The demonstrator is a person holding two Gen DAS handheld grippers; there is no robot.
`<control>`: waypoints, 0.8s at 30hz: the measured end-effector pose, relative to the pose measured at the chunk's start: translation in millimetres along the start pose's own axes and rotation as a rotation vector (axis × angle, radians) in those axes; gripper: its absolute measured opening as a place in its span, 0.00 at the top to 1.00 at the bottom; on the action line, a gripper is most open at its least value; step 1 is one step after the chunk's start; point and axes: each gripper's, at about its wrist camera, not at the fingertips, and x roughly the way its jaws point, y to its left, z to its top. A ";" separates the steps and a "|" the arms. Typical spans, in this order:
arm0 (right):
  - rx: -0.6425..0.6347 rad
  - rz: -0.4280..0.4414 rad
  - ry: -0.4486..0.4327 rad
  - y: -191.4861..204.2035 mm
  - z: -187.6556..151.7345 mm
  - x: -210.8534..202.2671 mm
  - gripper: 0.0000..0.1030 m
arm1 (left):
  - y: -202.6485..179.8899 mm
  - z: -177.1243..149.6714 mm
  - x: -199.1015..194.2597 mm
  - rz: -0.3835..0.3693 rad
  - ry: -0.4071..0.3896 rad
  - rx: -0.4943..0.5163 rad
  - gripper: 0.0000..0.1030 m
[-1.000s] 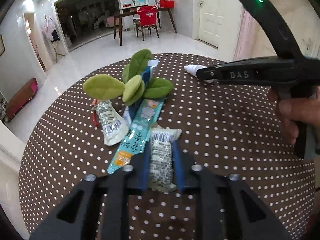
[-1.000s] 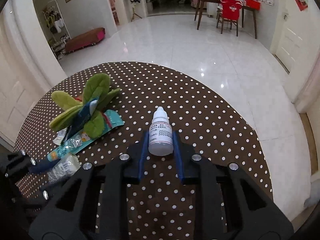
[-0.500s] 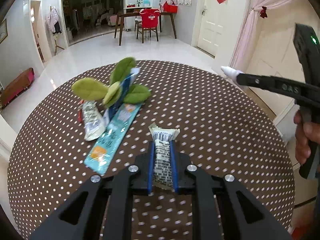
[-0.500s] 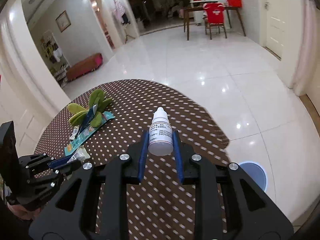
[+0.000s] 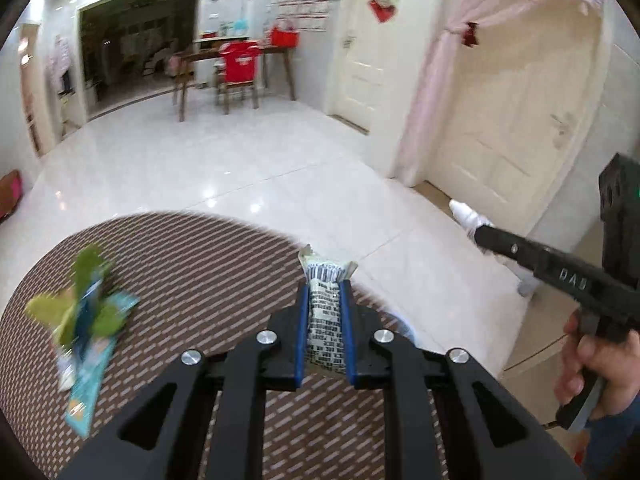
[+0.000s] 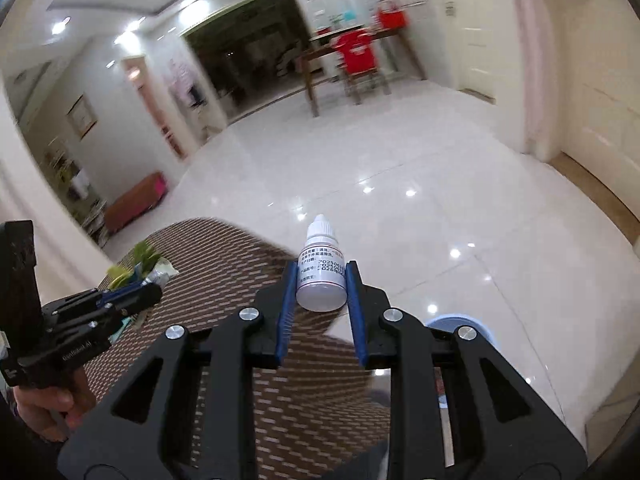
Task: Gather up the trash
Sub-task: 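Carry the packet and bottle to the blue bin and release them inside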
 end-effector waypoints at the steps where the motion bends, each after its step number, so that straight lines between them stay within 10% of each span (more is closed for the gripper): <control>1: 0.030 -0.019 -0.007 -16.7 0.4 -5.4 0.76 | -9.7 2.4 4.6 -0.016 0.005 0.006 0.86; 20: 0.267 -0.147 0.106 -166.0 -15.4 36.8 0.75 | -134.7 34.4 194.9 -0.183 0.374 0.106 0.83; 21: 0.281 -0.143 0.109 -170.3 -16.1 41.0 0.75 | -138.3 33.4 206.4 -0.178 0.399 0.116 0.79; 23: 0.332 -0.140 0.129 -182.0 -22.3 50.0 0.29 | -140.3 35.8 221.9 -0.142 0.426 0.106 0.36; 24: 0.364 -0.148 0.128 -190.0 -25.4 52.7 0.24 | -136.8 37.9 225.8 -0.112 0.419 0.079 0.11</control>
